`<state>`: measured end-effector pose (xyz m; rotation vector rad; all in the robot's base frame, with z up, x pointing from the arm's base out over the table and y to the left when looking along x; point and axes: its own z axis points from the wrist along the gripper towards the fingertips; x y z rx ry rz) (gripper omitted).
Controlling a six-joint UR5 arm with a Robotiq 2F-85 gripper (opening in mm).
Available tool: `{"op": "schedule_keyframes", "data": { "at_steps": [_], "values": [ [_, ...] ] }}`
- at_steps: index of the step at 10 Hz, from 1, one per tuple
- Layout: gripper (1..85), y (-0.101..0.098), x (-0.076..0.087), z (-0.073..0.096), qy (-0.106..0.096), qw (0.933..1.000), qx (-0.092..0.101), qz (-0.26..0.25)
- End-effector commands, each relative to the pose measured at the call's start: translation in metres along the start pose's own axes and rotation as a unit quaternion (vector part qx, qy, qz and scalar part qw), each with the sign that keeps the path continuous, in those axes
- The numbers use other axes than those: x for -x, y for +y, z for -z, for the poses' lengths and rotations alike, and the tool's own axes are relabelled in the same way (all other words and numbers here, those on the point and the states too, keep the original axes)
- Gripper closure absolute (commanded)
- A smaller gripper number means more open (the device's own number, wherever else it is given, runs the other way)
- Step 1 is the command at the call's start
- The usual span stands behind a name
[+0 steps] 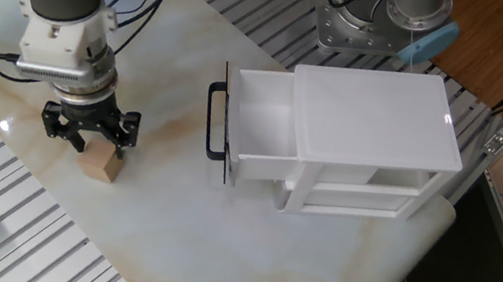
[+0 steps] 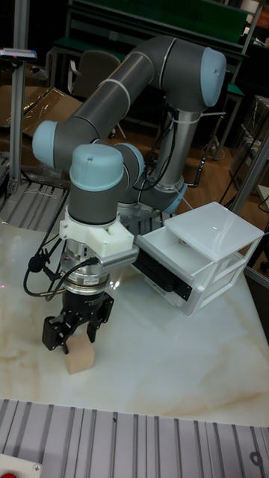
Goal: Put things in the drawer
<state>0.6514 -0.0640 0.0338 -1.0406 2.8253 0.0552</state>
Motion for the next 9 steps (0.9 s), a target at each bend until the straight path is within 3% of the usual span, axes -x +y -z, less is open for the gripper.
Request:
{"op": "schedule_keyframes", "data": {
  "at_steps": [1, 5, 9],
  "values": [
    [26.3, 0.003, 0.003, 0.006, -0.001, 0.9998, 0.0, -0.021],
    [23.7, 0.02, 0.01, 0.007, -0.001, 0.9984, 0.007, -0.057],
    [21.3, 0.011, 0.012, 0.01, -0.001, 0.9976, 0.005, -0.069]
  ]
}}
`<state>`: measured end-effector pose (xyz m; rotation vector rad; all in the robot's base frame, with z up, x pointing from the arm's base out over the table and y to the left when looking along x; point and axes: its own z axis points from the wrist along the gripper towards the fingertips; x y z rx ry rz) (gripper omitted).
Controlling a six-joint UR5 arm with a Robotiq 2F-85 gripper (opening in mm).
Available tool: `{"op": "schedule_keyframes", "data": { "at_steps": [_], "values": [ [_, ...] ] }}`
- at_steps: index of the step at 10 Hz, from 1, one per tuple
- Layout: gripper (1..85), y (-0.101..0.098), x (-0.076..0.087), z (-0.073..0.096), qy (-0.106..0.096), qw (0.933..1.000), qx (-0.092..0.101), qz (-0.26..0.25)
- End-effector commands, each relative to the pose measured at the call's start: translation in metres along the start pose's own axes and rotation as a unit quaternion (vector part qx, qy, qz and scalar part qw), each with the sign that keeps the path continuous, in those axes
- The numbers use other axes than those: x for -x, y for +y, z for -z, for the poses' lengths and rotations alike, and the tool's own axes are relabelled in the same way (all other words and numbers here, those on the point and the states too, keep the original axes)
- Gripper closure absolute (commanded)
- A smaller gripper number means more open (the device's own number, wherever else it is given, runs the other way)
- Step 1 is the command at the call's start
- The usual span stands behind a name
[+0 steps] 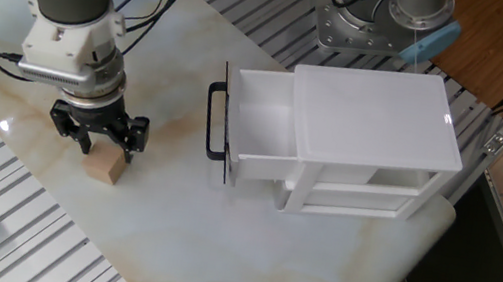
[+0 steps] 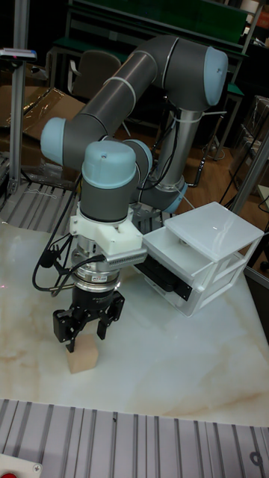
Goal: Put things in the drawer
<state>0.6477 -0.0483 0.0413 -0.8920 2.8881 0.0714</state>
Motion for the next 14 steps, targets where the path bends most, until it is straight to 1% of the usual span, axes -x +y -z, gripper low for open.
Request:
{"op": "schedule_keyframes", "data": {
  "at_steps": [1, 4, 5, 6, 7, 9, 11, 13, 14],
  "values": [
    [21.3, -0.004, 0.004, 0.005, -0.005, 0.9998, -0.001, -0.02],
    [21.3, -0.003, 0.011, 0.007, -0.006, 0.9995, -0.004, -0.032],
    [21.7, -0.003, 0.015, 0.004, -0.008, 0.9994, -0.003, -0.034],
    [21.7, -0.002, 0.018, 0.0, -0.013, 0.9993, 0.002, -0.036],
    [21.7, -0.003, 0.019, -0.004, -0.013, 0.9992, 0.002, -0.038],
    [21.7, -0.006, 0.018, -0.008, -0.013, 0.9986, 0.014, -0.05],
    [21.3, -0.008, 0.017, -0.01, -0.014, 0.9983, 0.016, -0.054],
    [22.0, -0.008, 0.018, -0.015, -0.022, 0.9977, 0.02, -0.061],
    [26.0, -0.008, 0.018, -0.016, -0.023, 0.9973, 0.02, -0.068]
  ]
}}
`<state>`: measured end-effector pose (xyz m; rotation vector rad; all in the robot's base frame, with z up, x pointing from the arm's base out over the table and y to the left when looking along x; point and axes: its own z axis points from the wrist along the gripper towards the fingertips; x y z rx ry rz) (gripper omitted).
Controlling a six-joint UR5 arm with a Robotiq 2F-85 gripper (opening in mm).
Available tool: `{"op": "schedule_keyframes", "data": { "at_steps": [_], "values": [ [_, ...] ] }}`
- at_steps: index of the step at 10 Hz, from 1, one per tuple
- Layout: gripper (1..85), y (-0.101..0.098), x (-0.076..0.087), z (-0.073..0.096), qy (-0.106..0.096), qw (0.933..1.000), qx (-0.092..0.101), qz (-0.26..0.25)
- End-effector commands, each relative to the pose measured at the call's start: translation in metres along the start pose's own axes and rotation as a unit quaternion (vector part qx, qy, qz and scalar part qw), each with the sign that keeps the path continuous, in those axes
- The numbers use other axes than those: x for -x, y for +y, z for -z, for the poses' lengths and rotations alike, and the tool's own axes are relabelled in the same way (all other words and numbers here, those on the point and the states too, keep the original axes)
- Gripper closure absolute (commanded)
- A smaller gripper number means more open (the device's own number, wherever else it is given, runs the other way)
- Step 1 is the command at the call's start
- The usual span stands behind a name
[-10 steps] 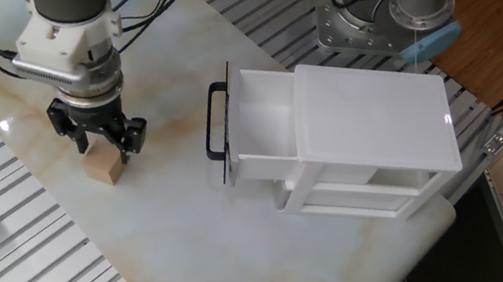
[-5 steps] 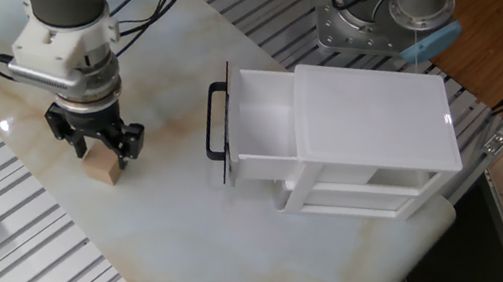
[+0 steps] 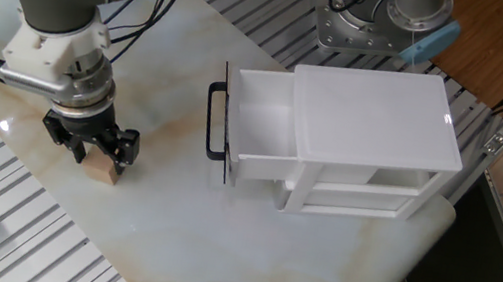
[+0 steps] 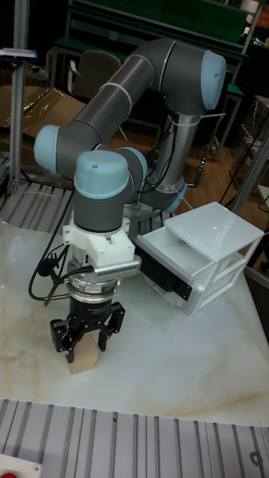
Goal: Put things in the drawer
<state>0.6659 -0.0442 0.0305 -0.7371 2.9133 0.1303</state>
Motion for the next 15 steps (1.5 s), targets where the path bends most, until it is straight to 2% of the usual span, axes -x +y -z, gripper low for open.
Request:
{"op": "schedule_keyframes", "data": {
  "at_steps": [1, 2, 3, 4, 5, 6, 7, 8, 9, 12, 14, 15],
  "values": [
    [33.7, -0.001, 0.003, -0.003, -0.01, 0.9996, 0.005, -0.025],
    [57.3, -0.002, 0.008, -0.003, -0.016, 0.9987, 0.001, -0.049],
    [74.0, -0.001, 0.014, -0.002, -0.024, 0.997, 0.0, -0.073],
    [83.3, -0.003, 0.012, 0.0, -0.021, 0.9966, -0.006, -0.08],
    [84.7, -0.006, 0.007, 0.004, -0.013, 0.9962, -0.017, -0.084],
    [84.7, -0.006, 0.006, 0.008, -0.012, 0.9956, -0.02, -0.09],
    [84.7, -0.014, 0.008, 0.012, -0.018, 0.9947, -0.039, -0.094],
    [84.7, -0.015, 0.007, 0.02, -0.016, 0.9943, -0.046, -0.095],
    [84.7, -0.014, 0.006, 0.034, -0.012, 0.9935, -0.055, -0.099],
    [84.7, 0.005, 0.015, 0.083, -0.01, 0.9935, -0.048, -0.103],
    [84.7, 0.021, 0.021, 0.107, 0.001, 0.9931, -0.05, -0.106],
    [84.7, 0.028, 0.022, 0.125, 0.008, 0.9933, -0.055, -0.101]
  ]
}}
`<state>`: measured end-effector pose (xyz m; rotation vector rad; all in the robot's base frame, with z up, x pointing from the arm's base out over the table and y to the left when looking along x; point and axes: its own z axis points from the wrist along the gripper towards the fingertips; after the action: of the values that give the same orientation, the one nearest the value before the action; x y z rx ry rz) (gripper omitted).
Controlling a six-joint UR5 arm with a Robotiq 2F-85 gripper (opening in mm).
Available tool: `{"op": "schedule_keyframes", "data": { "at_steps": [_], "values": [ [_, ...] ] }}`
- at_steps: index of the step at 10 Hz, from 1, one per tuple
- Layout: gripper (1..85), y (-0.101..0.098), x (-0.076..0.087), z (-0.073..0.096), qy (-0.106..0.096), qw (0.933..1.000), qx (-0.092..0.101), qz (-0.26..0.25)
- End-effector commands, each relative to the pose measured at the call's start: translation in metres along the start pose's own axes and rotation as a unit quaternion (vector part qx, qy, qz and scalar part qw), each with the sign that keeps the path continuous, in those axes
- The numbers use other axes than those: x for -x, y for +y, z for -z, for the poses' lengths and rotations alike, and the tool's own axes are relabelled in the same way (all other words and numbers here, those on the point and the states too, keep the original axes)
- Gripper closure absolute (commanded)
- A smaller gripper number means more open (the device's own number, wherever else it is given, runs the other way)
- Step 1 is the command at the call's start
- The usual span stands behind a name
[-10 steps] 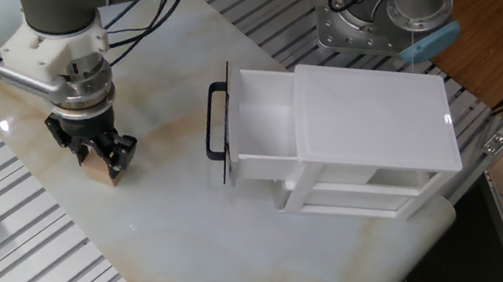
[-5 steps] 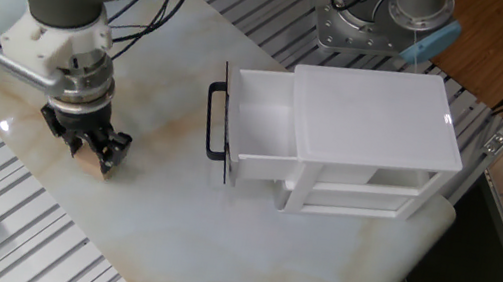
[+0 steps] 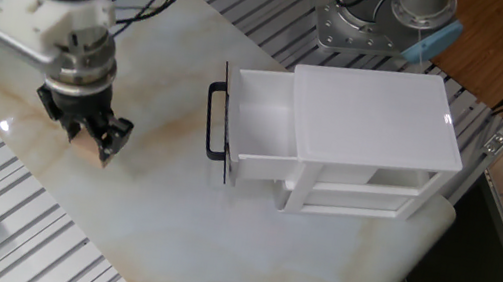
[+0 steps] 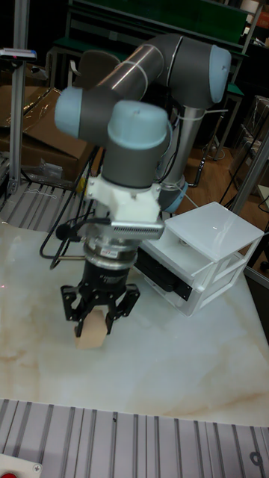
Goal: Put things in the drawer
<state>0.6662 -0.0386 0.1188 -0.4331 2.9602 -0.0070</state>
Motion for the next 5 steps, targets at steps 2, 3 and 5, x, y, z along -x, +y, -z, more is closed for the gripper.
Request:
{"op": "schedule_keyframes", "data": {
  "at_steps": [2, 3, 5],
  "values": [
    [84.7, 0.027, -0.01, 0.068, 0.013, 0.9999, 0.009, 0.005],
    [84.7, 0.032, -0.02, 0.077, 0.013, 0.9998, 0.01, 0.006],
    [84.7, 0.048, -0.036, 0.091, 0.017, 0.9998, 0.011, -0.001]
  ]
}}
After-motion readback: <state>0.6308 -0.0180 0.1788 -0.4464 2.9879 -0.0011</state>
